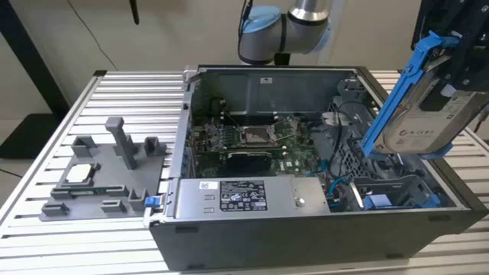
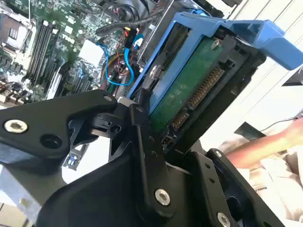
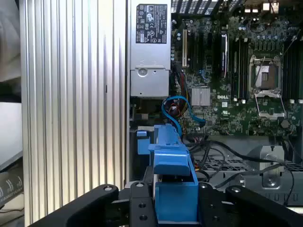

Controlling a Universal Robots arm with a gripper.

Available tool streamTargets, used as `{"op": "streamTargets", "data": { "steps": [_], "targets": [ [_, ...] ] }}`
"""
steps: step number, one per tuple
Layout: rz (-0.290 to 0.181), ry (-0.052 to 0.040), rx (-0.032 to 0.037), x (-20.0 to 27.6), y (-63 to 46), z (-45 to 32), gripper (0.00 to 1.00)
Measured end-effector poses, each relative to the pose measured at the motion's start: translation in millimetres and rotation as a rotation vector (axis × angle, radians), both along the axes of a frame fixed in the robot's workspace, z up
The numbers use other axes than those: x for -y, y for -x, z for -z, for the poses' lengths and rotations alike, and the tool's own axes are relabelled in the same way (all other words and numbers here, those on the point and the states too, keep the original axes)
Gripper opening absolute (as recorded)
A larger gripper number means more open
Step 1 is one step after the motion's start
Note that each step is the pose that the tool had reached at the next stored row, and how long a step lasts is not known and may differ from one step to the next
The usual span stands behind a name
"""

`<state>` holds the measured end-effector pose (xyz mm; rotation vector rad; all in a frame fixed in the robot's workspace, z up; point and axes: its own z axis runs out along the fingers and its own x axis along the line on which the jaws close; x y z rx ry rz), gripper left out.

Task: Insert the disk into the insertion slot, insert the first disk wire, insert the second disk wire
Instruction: 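Insert the disk into the insertion slot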

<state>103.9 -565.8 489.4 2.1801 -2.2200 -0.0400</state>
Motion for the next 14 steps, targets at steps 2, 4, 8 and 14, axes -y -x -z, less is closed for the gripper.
{"op": "streamTargets", "data": {
  "steps": [2, 4, 8, 14],
  "targets": [
    [0.000, 0.0000, 0.0000, 0.0, 0.0, 0.0, 0.00],
    [0.000, 0.0002, -0.0001, 0.0, 0.0, 0.3, 0.00],
    [0.000, 0.0000, 0.0000, 1.1, 0.0, 1.2, 0.00],
    [0.000, 0.0000, -0.0001, 4.4, -0.2, 3.5, 0.00]
  ]
}}
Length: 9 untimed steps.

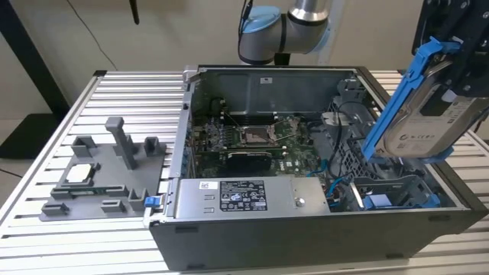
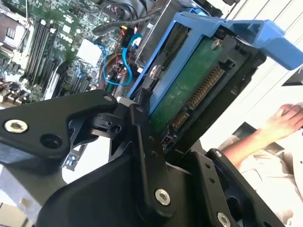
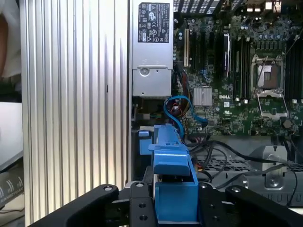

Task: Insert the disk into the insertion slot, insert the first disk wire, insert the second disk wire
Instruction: 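Insert the disk into the insertion slot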

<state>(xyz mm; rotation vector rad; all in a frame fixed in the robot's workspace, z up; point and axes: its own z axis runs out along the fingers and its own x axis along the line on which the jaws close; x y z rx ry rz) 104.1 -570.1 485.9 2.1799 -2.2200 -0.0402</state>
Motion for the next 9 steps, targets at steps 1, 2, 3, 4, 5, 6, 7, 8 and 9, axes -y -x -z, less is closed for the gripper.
{"op": "streamTargets", "data": {
  "steps": [1, 2, 3, 4, 5, 6, 7, 8, 9],
  "targets": [
    [0.000, 0.0000, 0.0000, 0.5, 0.0, 0.5, 0.00],
    [0.000, -0.0001, 0.0000, 1.0, 0.0, 1.0, 0.00],
    [0.000, -0.0001, 0.0000, 1.5, -0.1, 1.4, 0.00],
    [0.000, 0.0001, 0.0000, 2.0, -0.1, 1.8, 0.00],
    [0.000, 0.0001, 0.0000, 2.3, -0.1, 2.2, 0.00],
    [0.000, 0.0001, 0.0000, 2.7, -0.2, 2.6, 0.00],
    [0.000, 0.0001, 0.0000, 3.1, -0.2, 3.1, 0.00],
    [0.000, 0.0000, 0.0000, 3.4, -0.2, 3.5, 0.00],
    [0.000, 0.0001, 0.0000, 3.7, -0.2, 4.0, 0.00]
  ]
}}
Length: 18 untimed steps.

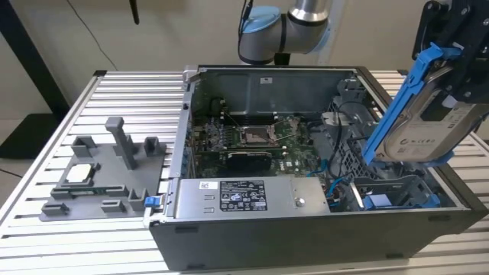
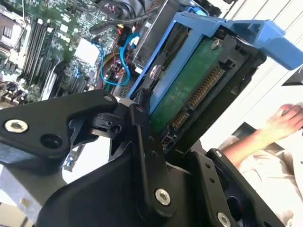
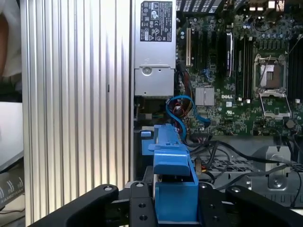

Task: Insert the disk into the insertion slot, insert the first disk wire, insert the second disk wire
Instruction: 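Insert the disk into the insertion slot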

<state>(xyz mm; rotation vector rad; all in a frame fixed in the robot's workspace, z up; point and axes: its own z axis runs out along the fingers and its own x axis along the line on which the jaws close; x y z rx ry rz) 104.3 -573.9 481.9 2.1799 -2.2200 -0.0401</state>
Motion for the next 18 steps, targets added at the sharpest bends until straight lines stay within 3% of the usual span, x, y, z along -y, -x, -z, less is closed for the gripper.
{"op": "streamTargets", "data": {
  "steps": [9, 18],
  "targets": [
    [0.000, -0.0001, -0.0001, 4.5, -0.8, 6.8, 0.00],
    [0.000, 0.0000, 0.0000, 4.9, -5.3, 15.5, 0.00]
  ]
}}
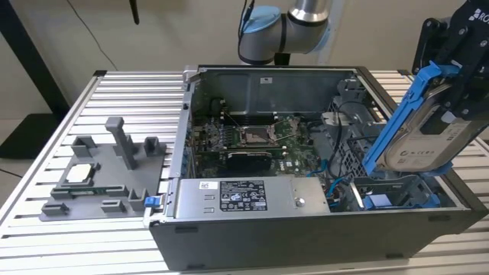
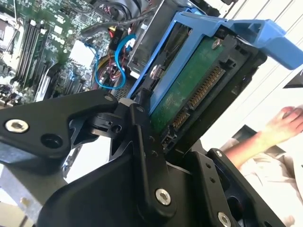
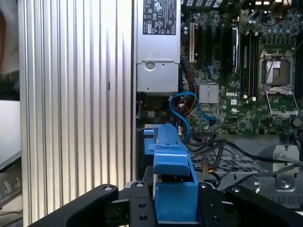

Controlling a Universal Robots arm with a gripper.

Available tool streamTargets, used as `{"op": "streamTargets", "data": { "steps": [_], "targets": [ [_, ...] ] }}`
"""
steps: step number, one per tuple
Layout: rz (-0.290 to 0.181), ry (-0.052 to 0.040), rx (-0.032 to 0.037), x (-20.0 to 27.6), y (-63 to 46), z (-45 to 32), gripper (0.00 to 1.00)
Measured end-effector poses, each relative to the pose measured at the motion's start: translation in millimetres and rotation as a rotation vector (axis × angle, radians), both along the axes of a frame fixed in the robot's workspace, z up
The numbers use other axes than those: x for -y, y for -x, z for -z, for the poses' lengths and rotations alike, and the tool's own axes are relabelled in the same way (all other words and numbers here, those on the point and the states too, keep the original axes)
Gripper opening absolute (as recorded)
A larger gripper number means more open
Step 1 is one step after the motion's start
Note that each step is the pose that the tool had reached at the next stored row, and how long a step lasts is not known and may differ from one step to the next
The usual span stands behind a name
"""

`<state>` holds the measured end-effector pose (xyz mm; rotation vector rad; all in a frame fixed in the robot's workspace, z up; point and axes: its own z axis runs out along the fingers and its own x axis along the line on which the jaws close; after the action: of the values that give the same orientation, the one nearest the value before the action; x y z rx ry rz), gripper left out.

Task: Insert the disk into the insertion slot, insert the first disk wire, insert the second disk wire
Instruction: 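Insert the disk into the insertion slot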

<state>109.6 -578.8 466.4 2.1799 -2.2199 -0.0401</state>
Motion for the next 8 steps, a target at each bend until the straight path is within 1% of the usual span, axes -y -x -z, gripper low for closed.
{"op": "streamTargets", "data": {
  "steps": [5, 8],
  "targets": [
    [0.000, 0.0000, 0.0000, 0.0, -1.9, 3.6, 0.00],
    [0.000, 0.0000, 0.0000, 0.0, -2.1, 3.9, 0.00]
  ]
}}
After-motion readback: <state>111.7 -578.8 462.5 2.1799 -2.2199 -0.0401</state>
